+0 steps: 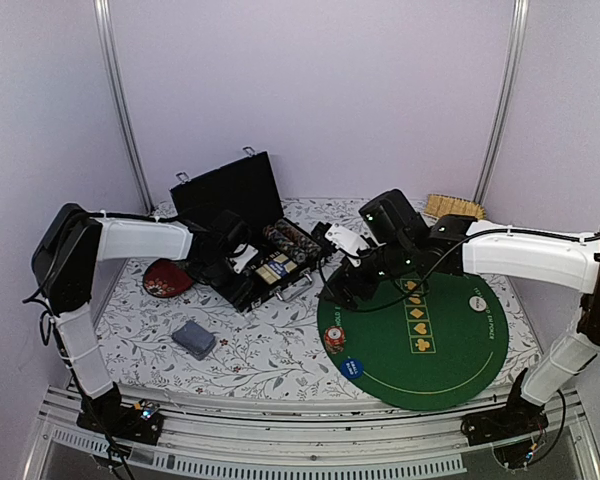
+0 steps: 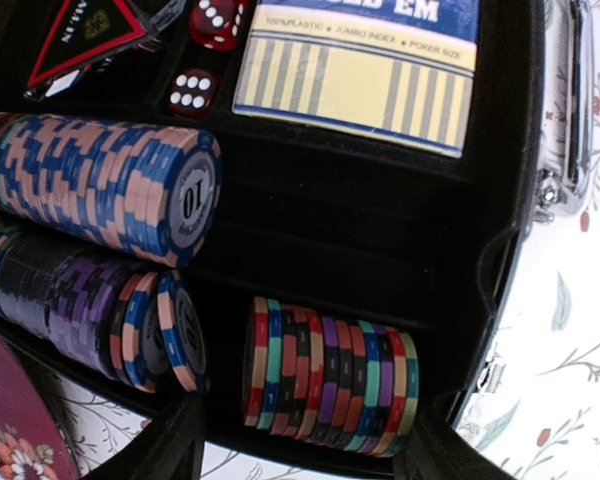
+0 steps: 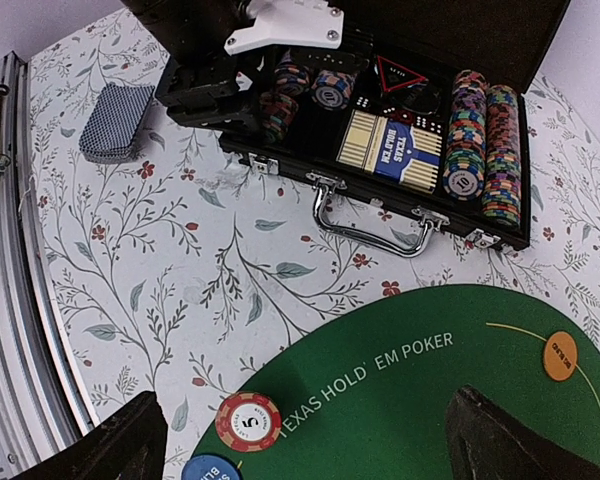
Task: Distribute texas hold em gaming equipment
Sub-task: Pick up the pile of poker chips from the chip case.
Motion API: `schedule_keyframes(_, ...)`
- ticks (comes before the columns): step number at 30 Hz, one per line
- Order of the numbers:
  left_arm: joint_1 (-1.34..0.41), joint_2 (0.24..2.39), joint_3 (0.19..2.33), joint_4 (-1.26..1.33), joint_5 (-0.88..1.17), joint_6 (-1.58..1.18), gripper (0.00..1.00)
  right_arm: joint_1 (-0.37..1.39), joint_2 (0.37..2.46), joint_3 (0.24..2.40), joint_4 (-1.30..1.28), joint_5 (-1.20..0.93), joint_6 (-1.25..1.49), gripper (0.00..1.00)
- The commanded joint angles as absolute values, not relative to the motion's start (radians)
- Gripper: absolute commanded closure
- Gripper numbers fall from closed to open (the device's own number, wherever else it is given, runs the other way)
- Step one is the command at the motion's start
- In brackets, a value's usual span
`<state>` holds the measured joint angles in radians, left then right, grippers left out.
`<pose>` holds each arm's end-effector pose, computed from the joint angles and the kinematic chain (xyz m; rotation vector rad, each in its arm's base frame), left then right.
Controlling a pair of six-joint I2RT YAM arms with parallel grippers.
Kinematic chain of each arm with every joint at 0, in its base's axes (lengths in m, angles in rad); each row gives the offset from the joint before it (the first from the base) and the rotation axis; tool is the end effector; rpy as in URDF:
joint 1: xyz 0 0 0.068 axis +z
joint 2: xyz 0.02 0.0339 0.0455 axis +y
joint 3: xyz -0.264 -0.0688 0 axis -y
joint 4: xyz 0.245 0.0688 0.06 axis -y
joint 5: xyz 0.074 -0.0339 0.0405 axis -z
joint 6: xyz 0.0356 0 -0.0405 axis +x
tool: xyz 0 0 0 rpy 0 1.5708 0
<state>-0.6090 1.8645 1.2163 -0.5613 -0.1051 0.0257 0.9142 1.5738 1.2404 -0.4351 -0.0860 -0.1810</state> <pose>0.3029 -0.2067 0.1638 0.8378 2.6360 -0.0059 0.2116 0.2796 0.2779 -1.2775 2.0114 0.4579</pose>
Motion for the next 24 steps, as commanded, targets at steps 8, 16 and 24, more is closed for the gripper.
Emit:
schedule_keyframes(8, -0.620, 1.932, 1.263, -0.474, -0.087, 0.060, 0.30, 0.916, 1.610, 1.284, -0.463, -0.106, -0.183, 0.01)
schedule_keyframes(16, -0.604, 1.893, 1.258, -0.443, -0.089, 0.028, 0.24, 0.917, 1.620, 1.286, -0.471, -0.107, -0.181, 0.01)
schedule_keyframes(24, -0.638, 1.838, 1.210, -0.377, -0.130, 0.029, 0.32, 0.916, 1.626, 1.292, -0.480, -0.114, -0.184, 0.01)
